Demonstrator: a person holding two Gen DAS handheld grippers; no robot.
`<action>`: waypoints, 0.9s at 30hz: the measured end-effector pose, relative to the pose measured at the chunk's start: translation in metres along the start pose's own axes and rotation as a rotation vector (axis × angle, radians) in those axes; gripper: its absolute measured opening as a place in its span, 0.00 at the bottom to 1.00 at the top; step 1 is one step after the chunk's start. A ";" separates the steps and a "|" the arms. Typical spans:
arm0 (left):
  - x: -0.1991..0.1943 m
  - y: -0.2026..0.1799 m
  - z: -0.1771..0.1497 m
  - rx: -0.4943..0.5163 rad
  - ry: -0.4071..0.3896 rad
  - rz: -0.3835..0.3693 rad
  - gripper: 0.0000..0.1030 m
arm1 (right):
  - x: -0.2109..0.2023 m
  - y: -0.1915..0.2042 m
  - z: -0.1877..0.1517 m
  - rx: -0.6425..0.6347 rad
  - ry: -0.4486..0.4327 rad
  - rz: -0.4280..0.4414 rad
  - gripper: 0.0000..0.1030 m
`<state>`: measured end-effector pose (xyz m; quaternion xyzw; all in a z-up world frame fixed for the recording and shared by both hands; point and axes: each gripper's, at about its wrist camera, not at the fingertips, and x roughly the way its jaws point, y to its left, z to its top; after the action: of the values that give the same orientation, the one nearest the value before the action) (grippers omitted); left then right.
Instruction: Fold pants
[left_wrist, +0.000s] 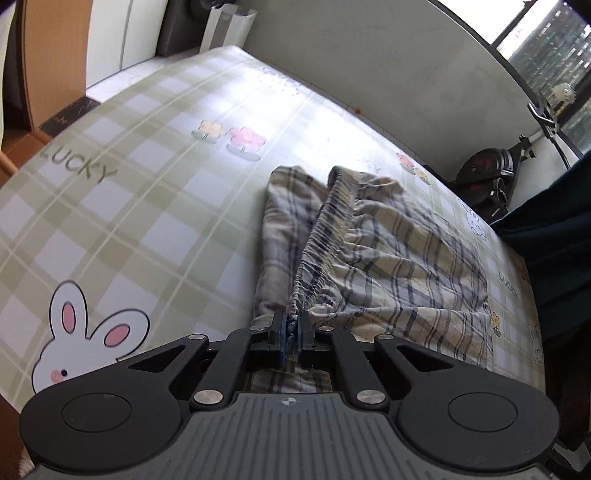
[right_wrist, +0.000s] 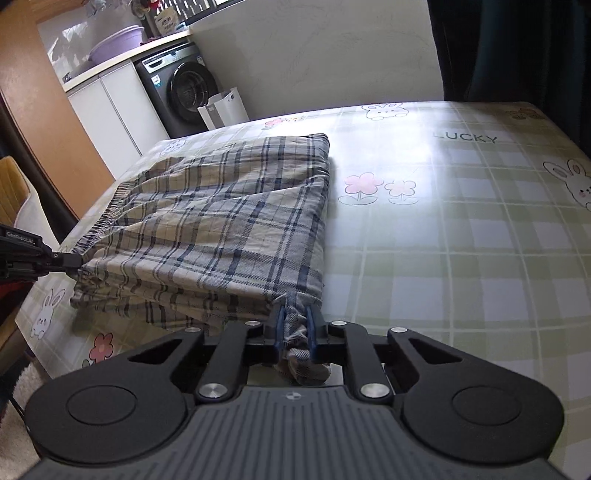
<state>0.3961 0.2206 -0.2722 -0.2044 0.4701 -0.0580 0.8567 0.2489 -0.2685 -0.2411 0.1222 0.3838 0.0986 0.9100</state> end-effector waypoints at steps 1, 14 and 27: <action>0.001 0.002 -0.001 -0.008 -0.004 -0.005 0.06 | -0.003 0.001 0.000 -0.008 -0.005 -0.005 0.10; -0.001 0.002 -0.011 0.041 -0.018 -0.014 0.13 | -0.013 -0.005 -0.002 -0.013 0.043 -0.033 0.07; 0.008 -0.054 0.063 0.175 -0.163 -0.124 0.20 | -0.012 -0.020 0.038 0.050 -0.023 -0.037 0.22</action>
<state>0.4581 0.1883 -0.2267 -0.1614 0.3787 -0.1346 0.9013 0.2693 -0.2962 -0.2135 0.1390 0.3777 0.0704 0.9127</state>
